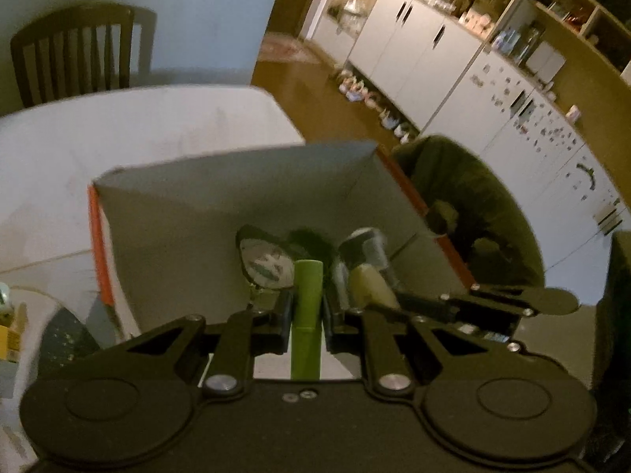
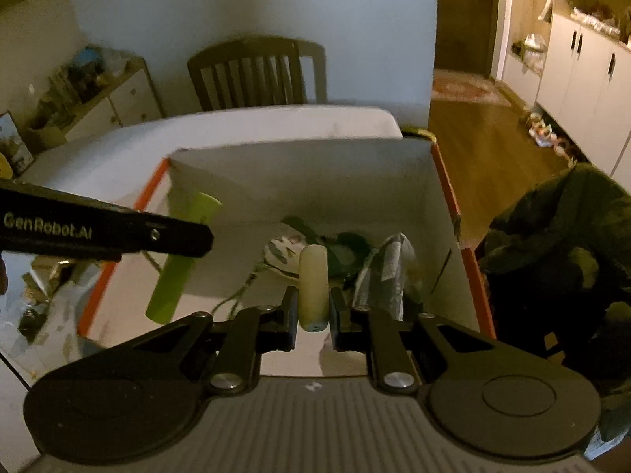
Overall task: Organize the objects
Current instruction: 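Carry green tube with left tool while right tool carries cream cylinder to box, then open both tools to release the tube and cylinder into the box, then withdraw both tools from the box and return toward the pile, then grasp the yellow box with right tool while left tool grasps the clear bag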
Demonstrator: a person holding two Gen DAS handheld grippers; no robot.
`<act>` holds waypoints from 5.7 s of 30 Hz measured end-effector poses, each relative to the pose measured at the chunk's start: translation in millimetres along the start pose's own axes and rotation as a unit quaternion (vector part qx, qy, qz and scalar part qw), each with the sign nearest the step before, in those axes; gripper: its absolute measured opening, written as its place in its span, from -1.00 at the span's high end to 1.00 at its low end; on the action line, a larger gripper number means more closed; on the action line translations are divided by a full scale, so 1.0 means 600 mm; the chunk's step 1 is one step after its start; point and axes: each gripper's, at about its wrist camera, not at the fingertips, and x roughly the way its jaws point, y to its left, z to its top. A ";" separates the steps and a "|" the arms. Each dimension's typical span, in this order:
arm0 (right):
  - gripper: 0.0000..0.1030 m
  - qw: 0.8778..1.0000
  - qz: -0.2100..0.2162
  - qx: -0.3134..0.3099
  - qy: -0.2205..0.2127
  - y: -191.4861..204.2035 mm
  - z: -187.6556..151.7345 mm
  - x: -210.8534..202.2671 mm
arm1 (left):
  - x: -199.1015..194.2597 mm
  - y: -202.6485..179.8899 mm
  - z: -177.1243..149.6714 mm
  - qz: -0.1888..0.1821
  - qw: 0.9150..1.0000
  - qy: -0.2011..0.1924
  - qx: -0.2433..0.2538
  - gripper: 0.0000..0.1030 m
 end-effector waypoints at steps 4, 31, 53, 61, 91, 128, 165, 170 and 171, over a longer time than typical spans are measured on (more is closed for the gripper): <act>0.70 0.999 0.000 -0.023 0.022 -0.007 0.004 0.035 | 0.044 0.008 0.000 0.008 1.000 0.029 -0.005 0.72; 0.70 0.988 0.029 -0.067 0.135 -0.023 0.001 0.134 | 0.183 0.022 -0.006 0.042 0.984 0.171 -0.025 0.63; 0.69 0.996 0.057 -0.033 0.055 -0.034 -0.010 0.017 | 0.066 0.003 -0.021 0.017 0.996 0.088 0.005 0.13; 0.69 0.997 0.067 -0.010 0.031 -0.031 -0.011 -0.022 | -0.021 -0.022 -0.019 0.026 0.999 0.022 0.039 0.09; -0.06 0.992 0.076 -0.029 -0.093 0.108 -0.046 -0.153 | -0.245 0.036 -0.141 0.072 0.983 -0.146 0.084 -0.29; -0.93 0.992 0.043 -0.037 -0.117 0.393 -0.048 -0.063 | -0.316 0.347 -0.308 0.108 0.985 -0.131 -0.005 -0.99; -0.18 0.975 0.077 -0.202 0.055 0.506 0.056 0.267 | -0.193 0.401 -0.344 0.132 0.985 -0.101 -0.050 -0.39; -0.06 0.972 0.081 -0.211 0.060 0.516 0.053 0.274 | -0.190 0.401 -0.341 0.143 0.982 -0.108 -0.059 -0.13; -0.05 0.973 0.082 -0.210 0.059 0.516 0.053 0.275 | -0.191 0.401 -0.341 0.143 0.982 -0.108 -0.060 -0.10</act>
